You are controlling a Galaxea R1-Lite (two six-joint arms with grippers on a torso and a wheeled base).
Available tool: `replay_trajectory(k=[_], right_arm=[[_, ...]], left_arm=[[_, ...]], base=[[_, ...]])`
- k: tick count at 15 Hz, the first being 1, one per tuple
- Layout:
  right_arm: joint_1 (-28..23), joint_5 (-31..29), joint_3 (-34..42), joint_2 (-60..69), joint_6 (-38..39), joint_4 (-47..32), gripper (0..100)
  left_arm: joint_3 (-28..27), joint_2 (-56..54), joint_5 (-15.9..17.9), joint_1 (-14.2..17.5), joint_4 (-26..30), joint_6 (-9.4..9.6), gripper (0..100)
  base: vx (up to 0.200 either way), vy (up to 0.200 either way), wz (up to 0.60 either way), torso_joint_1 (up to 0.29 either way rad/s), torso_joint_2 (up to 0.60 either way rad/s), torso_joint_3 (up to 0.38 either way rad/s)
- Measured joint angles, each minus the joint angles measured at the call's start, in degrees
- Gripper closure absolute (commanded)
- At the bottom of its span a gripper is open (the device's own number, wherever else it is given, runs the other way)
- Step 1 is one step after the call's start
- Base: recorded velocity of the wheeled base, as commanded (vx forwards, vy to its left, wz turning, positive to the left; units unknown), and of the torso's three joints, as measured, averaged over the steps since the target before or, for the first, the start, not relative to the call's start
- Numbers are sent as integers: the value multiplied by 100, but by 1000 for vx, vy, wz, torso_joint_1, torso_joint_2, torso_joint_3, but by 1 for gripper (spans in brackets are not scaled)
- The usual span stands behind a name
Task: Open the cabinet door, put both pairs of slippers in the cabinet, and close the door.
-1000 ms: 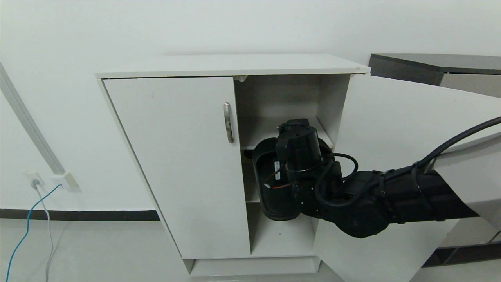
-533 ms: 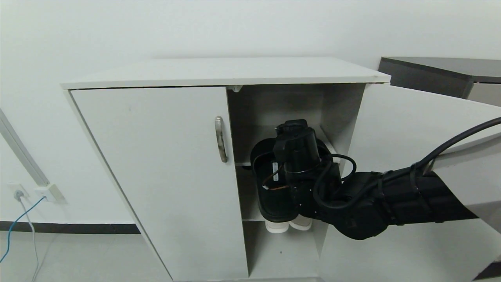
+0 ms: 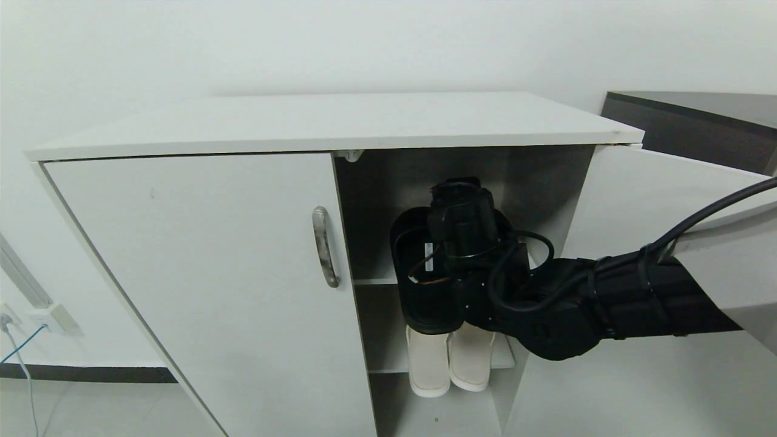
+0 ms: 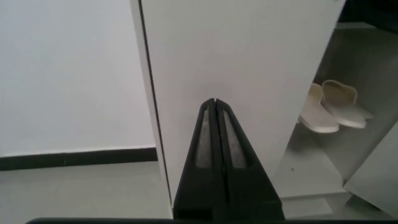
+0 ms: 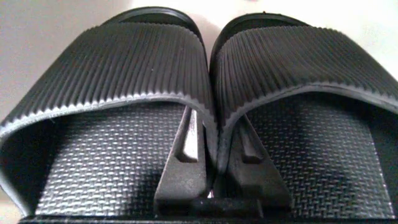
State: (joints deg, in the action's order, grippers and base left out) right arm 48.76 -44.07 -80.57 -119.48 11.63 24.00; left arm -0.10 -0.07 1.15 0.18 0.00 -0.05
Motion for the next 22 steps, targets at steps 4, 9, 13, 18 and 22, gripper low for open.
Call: replay_trajectory(k=[4,9,13,18,22], right_arm=[[-202,52,-752,-262,46,-521,100],[-456,208,-1919,-847,276,-1262,100],[-634,516,-2751,-1151,653,-2094,100],[-686,521,-2979,-1348,580,-2105,100],[-690,485,-2922,-1346,583,-2108,0]], left_arm=[[0,0,0,6,0,5,100],[0,0,-6,0,0,12,100],[0,0,-9,2,0,15,100],[0,0,-9,-5,0,15,100],[0,0,-9,2,0,2,100]], base=[[0,0,0,0,0,0],[0,0,0,0,0,0],[0,0,0,0,0,0],[0,0,0,0,0,0],[0,0,0,0,0,0]])
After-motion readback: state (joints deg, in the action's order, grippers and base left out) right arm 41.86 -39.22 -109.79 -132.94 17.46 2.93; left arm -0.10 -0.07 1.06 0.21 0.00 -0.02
